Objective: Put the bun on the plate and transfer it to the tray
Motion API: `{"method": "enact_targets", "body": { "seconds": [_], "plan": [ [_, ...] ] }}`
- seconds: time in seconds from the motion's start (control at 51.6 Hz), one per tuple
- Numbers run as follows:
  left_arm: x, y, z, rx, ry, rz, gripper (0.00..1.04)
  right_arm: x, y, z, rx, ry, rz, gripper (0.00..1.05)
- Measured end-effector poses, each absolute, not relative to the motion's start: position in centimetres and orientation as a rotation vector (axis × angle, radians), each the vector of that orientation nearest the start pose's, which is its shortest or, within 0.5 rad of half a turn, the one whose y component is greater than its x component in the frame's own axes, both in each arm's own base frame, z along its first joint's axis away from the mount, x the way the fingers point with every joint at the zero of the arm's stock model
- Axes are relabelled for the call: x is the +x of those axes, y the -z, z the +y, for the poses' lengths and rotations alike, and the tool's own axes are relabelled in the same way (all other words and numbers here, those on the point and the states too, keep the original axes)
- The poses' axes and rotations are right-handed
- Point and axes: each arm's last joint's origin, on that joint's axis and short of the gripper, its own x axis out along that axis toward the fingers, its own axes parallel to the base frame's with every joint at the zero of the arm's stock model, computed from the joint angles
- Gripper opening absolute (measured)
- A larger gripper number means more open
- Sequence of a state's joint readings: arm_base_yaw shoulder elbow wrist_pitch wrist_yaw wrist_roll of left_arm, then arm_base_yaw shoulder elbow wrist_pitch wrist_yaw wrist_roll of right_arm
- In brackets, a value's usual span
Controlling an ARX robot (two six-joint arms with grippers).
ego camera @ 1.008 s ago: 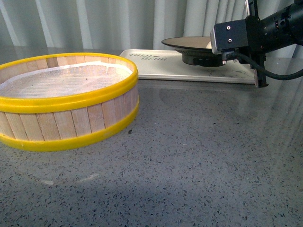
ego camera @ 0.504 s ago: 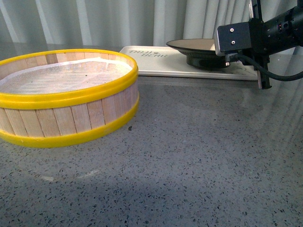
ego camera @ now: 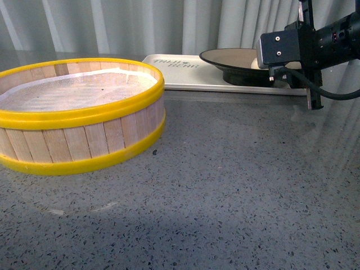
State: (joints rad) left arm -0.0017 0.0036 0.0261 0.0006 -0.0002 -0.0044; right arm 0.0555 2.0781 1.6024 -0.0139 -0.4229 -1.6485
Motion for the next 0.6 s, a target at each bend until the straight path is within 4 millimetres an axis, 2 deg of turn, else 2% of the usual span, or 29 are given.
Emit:
{"method": "enact_targets", "body": {
  "seconds": [0.136,0.194,0.388,0.504,0.601],
  "plan": [
    [9.6,-17.2,0.0,-0.005,0.002,-0.023,0.98,47.1,-23.3,3.8,-1.483,-0.741,-0.025,0.50],
    [9.6,-17.2,0.0,-0.004,0.002,-0.023,0.98,46.6,-23.7,3.9,-1.466,-0.738,-0.039,0.60],
    [9.6,-17.2,0.0,-0.005,0.002,-0.023,0.98,43.1,-27.0,4.5,-1.380,-0.703,-0.106,0.97],
    [9.6,-17.2,0.0,-0.005,0.002,-0.023,0.98,40.2,-29.3,4.6,-1.278,-0.622,-0.154,0.96],
    [9.6,-17.2,0.0,-0.004,0.002,-0.023,0.98,36.0,-32.4,4.0,-1.040,-0.416,-0.168,0.96]
  ]
}}
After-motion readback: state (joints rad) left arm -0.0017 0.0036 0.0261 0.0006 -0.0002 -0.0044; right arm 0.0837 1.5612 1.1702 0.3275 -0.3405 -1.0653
